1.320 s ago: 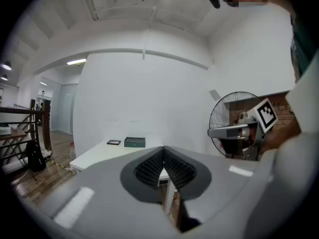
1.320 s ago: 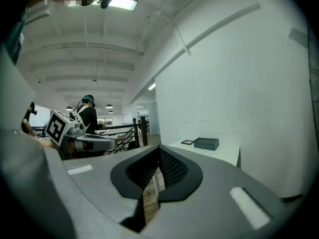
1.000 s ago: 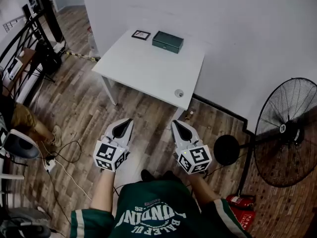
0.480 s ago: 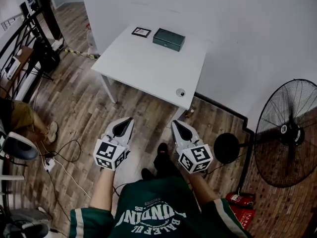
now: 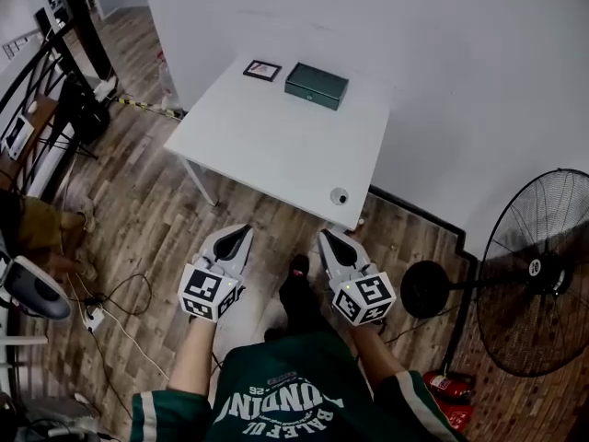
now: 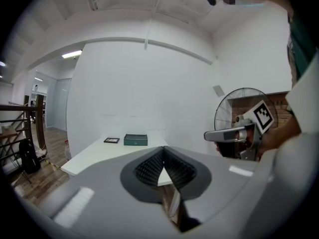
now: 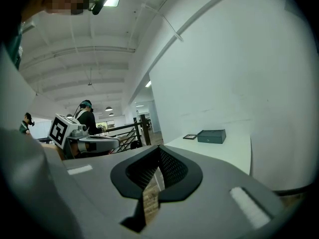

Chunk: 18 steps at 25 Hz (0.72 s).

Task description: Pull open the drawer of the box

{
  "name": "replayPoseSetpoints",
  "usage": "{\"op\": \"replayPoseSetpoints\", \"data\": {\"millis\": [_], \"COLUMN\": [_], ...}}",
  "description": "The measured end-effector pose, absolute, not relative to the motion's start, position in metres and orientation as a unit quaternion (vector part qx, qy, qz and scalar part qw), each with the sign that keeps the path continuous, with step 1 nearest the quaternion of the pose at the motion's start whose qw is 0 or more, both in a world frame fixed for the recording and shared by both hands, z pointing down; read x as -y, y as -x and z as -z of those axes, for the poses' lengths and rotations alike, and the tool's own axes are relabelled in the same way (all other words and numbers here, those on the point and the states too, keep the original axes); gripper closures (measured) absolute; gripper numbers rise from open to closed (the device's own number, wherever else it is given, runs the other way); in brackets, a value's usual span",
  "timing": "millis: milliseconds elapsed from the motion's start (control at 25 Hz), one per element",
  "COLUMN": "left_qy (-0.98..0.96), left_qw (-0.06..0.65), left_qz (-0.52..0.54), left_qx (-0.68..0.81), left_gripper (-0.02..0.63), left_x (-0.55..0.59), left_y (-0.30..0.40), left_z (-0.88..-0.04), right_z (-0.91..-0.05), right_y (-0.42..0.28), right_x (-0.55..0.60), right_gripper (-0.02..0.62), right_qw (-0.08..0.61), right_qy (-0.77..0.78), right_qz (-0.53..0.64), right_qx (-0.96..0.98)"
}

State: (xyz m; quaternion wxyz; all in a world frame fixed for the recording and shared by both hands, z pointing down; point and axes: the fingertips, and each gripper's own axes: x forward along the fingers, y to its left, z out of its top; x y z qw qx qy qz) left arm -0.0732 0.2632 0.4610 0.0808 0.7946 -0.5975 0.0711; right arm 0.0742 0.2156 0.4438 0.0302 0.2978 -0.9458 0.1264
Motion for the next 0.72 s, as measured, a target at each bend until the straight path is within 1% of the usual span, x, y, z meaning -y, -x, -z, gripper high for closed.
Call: {"op": "replayPoseSetpoints", "data": {"millis": [160, 320, 520, 720], "left_qy": [-0.798, -0.798, -0.799, -0.794], "left_qw": [0.063, 0.068, 0.07, 0.082], "left_qz": [-0.098, -0.105, -0.098, -0.093], "left_qx": [0.591, 0.589, 0.589, 0.596], "left_gripper": [0.554, 0.554, 0.554, 0.554], "left_x": [-0.211, -0.146, -0.062, -0.001], "left_y": [0.084, 0.094, 0.108, 0.125], "left_z": [-0.465, -0.47, -0.454, -0.453], "right_z": [-0.446, -0.443, -0.434, -0.427], "right_y": [-0.055, -0.042, -0.027, -0.011], "right_x": [-0.164, -0.1, -0.019, 0.046], "right_gripper": [0.595, 0.595, 0.595, 0.595], "right_qw": [0.031, 0.033, 0.036, 0.036], "right_qy": [-0.299, -0.305, -0.303, -0.3], "right_qz": [-0.11, -0.095, -0.089, -0.085], "right_qx": [0.947, 0.947, 0.948, 0.949]}}
